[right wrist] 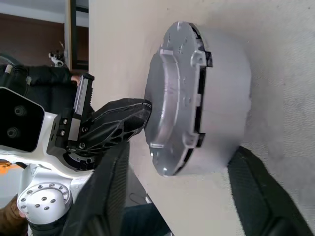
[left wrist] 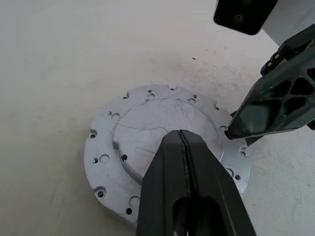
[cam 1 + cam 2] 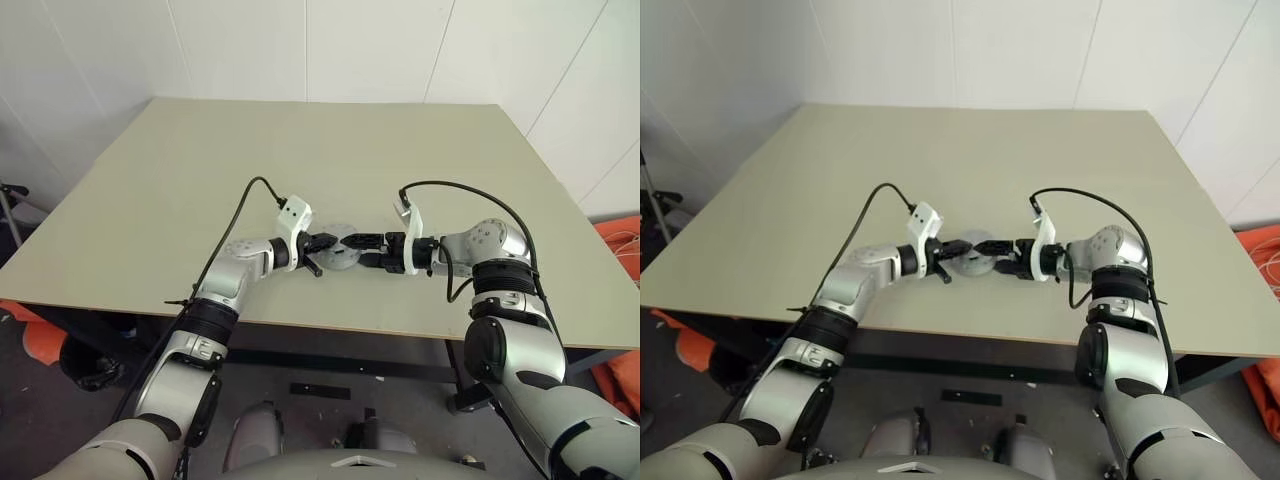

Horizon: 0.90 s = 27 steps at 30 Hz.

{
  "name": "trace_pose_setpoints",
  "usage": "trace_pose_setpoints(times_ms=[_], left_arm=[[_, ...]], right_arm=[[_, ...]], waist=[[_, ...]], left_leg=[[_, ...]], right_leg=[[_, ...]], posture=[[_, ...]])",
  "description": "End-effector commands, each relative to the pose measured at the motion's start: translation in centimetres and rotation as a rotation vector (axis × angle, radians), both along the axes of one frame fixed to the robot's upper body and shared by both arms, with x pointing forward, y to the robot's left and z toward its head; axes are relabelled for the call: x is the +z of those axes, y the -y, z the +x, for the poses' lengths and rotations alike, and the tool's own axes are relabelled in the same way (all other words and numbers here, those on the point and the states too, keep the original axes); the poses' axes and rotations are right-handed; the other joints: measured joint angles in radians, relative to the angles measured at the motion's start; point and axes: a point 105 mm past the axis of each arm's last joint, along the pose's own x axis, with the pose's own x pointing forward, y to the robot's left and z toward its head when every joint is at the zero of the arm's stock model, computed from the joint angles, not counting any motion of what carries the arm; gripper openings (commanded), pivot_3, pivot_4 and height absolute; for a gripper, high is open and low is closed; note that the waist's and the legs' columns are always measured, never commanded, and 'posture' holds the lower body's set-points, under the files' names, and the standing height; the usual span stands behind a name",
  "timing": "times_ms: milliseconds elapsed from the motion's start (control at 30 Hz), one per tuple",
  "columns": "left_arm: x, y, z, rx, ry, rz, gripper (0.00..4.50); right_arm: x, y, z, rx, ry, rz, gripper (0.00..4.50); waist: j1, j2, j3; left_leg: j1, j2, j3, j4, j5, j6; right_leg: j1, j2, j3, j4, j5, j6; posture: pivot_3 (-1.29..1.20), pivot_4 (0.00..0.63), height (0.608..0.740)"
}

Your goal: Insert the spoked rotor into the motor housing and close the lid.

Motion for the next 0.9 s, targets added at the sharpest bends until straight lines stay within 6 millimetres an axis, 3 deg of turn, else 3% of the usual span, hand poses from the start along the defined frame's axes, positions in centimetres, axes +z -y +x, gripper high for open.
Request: trace_pose_setpoints(times_ms=[33, 133, 167, 900], left_arm=[[-0.6, 0.4, -0.4, -0.018, -0.024, 0.01, 0.0], [-0.6, 0.3, -0.4, -0.016, -0.023, 0.009, 0.0], [-0.6, 0.3, -0.4, -0.015, -0.023, 0.009, 0.0], [-0.6, 0.3, -0.4, -0.011, -0.024, 0.005, 0.0]], right_arm=[[3.5, -1.6, 0.4, 0.038, 0.111, 0.119, 2.29], [3.7, -1.6, 0.5, 0.031, 0.117, 0.124, 1.3], [3.7, -1.6, 0.5, 0.028, 0.118, 0.124, 1.2], [4.5, -1.6, 0.6, -0.031, 0.136, 0.167, 1.2]], waist=[[0.001, 0.0, 0.0], [0.003, 0.0, 0.0], [0.003, 0.0, 0.0], [0.005, 0.0, 0.0]], left_leg=[[0.0, 0.0, 0.0, 0.0, 0.0, 0.0], [0.0, 0.0, 0.0, 0.0, 0.0, 0.0], [-0.001, 0.0, 0.0, 0.0, 0.0, 0.0], [-0.006, 0.0, 0.0, -0.001, 0.0, 0.0]], right_leg=[[0.0, 0.0, 0.0, 0.0, 0.0, 0.0], [0.0, 0.0, 0.0, 0.0, 0.0, 0.0], [0.0, 0.0, 0.0, 0.0, 0.0, 0.0], [-0.007, 0.0, 0.0, 0.0, 0.0, 0.0]], posture=[[0.0, 0.0, 0.74], [0.0, 0.0, 0.74], [0.0, 0.0, 0.74], [0.0, 0.0, 0.74]])
